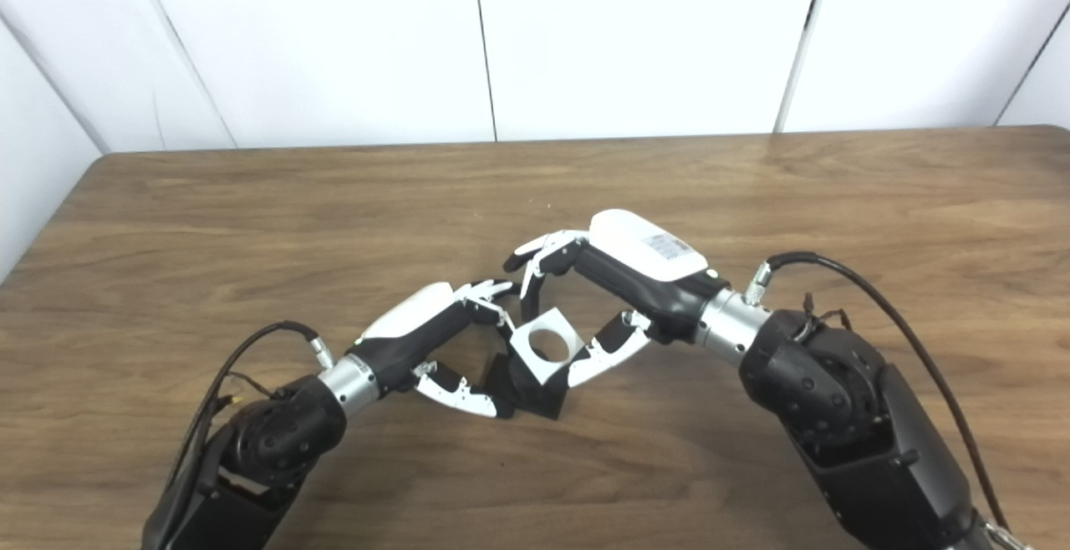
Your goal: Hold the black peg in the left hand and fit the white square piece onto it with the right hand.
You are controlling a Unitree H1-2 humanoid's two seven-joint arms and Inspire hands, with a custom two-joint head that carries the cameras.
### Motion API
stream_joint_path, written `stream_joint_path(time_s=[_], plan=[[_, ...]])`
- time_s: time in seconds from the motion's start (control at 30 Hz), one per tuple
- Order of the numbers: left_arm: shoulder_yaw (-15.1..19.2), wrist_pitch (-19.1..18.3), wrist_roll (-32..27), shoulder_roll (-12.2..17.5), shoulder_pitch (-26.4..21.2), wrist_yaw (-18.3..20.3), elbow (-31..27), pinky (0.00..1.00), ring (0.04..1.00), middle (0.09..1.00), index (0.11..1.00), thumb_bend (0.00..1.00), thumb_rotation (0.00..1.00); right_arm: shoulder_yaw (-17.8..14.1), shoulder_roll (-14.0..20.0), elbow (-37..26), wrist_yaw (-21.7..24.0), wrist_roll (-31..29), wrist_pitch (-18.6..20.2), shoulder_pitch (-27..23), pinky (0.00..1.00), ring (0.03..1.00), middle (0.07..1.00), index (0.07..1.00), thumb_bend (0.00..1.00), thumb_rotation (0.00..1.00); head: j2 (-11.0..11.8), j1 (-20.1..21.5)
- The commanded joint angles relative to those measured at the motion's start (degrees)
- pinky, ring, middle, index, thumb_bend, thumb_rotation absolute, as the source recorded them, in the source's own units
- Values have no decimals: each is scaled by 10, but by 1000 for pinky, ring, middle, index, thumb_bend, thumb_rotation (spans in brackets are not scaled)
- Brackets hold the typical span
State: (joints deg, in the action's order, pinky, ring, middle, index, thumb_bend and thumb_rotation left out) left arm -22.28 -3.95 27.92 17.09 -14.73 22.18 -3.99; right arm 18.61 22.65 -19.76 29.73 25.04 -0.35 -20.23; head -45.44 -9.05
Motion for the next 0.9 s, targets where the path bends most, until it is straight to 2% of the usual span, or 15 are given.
stream_joint_path(time_s=[0.0,0.33,0.67,0.87], plan=[[-12,-17,12,-4,-5,12,9,1000,1000,969,490,518,85,-4,-7,-8,-9,-8,-17,-21,693,818,790,484,517,130,0,0],[-15,-15,14,-5,-8,10,7,1000,1000,964,490,518,86,9,-14,-7,0,-6,-15,-16,700,816,797,484,517,130,-3,-1],[-16,-25,13,-6,-7,16,-6,1000,1000,970,491,518,85,22,-19,32,-14,10,-40,-3,667,802,786,484,517,129,-6,-5],[-19,-23,13,-9,-7,15,-9,1000,1000,969,490,518,87,22,-20,52,-16,15,-39,-2,678,808,790,485,517,129,-7,-6]])
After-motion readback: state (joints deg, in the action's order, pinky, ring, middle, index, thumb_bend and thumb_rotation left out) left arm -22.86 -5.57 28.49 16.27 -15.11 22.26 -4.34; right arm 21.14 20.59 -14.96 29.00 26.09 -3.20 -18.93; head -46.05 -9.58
